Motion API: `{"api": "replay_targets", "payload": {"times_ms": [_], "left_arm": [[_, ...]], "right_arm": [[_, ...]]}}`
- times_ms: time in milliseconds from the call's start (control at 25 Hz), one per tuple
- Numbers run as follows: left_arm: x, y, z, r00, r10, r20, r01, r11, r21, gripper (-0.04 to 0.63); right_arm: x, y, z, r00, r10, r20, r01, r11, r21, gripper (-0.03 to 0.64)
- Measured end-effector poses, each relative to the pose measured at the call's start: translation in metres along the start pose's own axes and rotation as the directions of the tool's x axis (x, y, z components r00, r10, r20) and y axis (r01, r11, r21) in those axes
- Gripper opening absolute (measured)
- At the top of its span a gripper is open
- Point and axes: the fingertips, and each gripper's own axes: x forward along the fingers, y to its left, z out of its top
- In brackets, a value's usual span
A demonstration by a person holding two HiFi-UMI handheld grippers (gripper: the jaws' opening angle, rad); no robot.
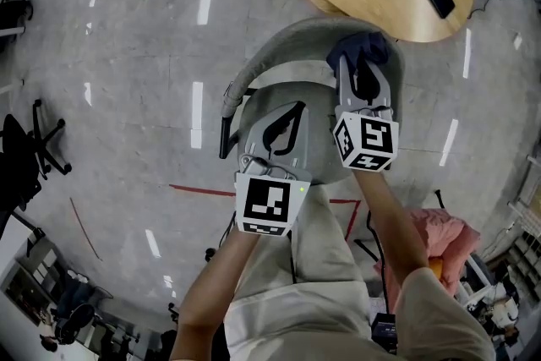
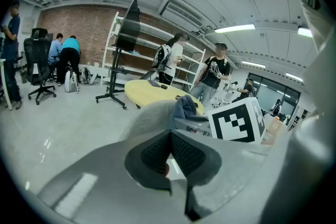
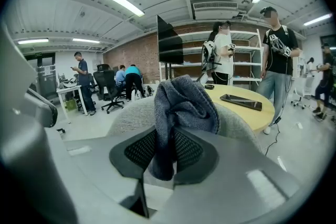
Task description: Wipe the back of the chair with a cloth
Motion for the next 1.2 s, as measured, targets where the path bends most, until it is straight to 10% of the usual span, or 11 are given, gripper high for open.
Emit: {"api": "replay_targets", "payload": {"times_ms": [1200], "left_arm": [[-0.039,0.043,-0.017,0.999,0.040,0.012,-0.040,0.999,-0.021,0.000]], "right_arm": [[0.028,0.115,-0.022,0.958,0.278,-0.063,-0.284,0.952,-0.117,0.107]]}}
